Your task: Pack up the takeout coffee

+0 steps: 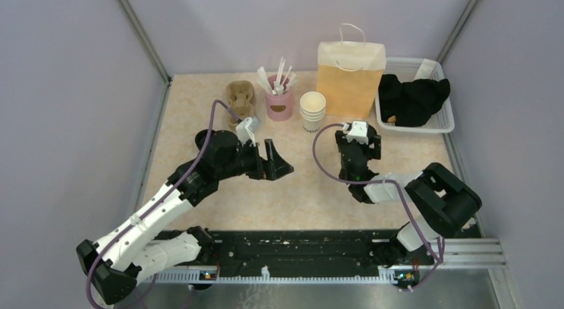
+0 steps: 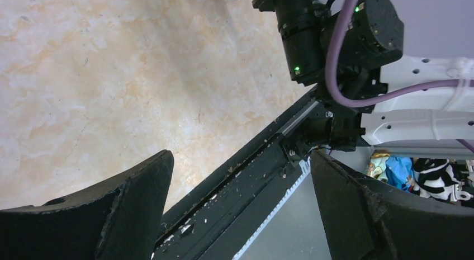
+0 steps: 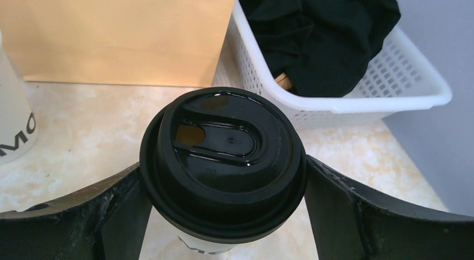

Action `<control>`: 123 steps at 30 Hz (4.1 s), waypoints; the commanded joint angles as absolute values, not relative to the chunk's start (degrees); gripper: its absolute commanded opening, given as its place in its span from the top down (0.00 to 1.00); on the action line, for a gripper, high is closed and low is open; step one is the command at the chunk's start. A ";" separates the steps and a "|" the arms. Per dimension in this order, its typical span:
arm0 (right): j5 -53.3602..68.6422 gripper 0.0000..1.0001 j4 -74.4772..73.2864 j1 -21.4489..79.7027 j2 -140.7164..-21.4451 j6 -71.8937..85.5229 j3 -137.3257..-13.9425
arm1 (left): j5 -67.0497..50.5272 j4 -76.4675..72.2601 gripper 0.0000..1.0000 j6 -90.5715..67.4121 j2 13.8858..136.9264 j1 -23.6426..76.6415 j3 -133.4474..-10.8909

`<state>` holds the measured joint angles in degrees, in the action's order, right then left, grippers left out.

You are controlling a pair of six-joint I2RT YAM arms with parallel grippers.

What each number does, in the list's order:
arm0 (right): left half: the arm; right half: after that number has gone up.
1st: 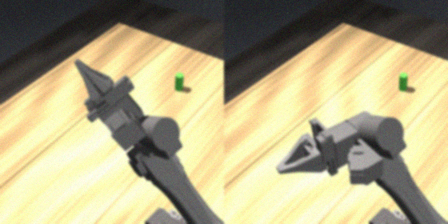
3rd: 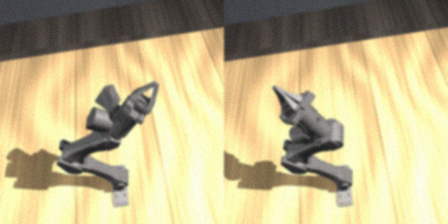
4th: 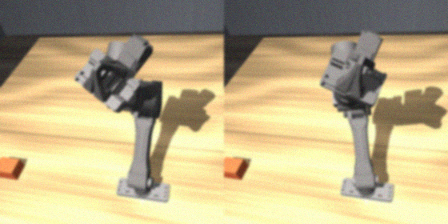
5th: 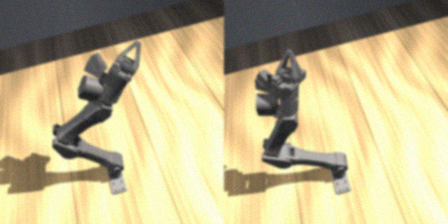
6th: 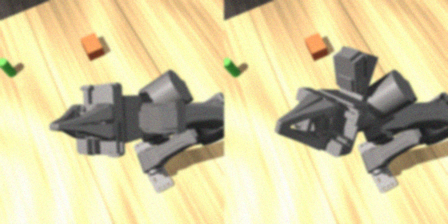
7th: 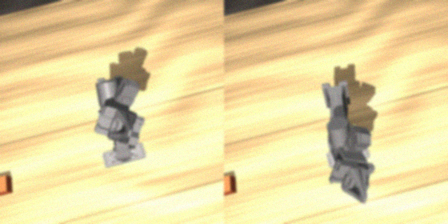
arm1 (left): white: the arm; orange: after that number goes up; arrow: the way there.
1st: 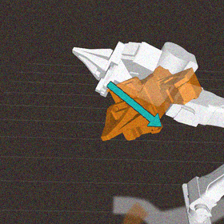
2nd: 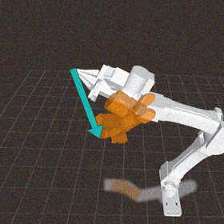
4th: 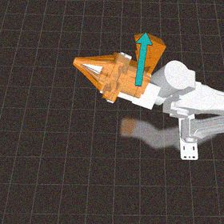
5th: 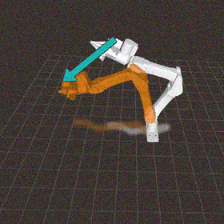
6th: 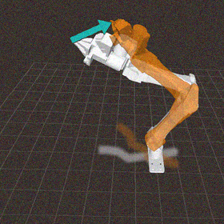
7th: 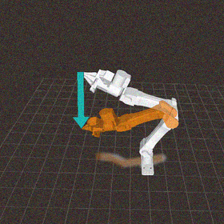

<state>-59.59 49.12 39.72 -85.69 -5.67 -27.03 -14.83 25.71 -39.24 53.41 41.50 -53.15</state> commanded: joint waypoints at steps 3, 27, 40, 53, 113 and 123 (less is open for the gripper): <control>-61.85 0.08 58.38 40.58 -88.43 -10.39 -30.22 | -12.99 19.98 0.02 -39.57 50.77 41.40 -53.93; -66.05 0.01 58.35 43.98 -95.03 -4.33 -29.63 | -11.38 23.21 0.02 -39.35 46.41 41.40 -56.43; -63.57 0.01 16.42 44.14 -86.28 16.48 -36.82 | -11.97 24.07 0.02 -39.75 47.31 41.40 -58.10; -58.90 0.01 -3.45 44.99 -79.21 24.93 -38.68 | -13.98 21.87 0.02 -40.79 50.11 41.40 -57.18; -1.78 0.02 27.89 46.59 -70.71 -7.91 -28.10 | -34.93 3.54 0.02 -43.12 77.46 29.17 -53.78; -2.89 0.02 29.77 47.62 -72.73 -8.94 -27.96 | -29.26 2.21 0.02 -39.69 86.54 35.29 -56.05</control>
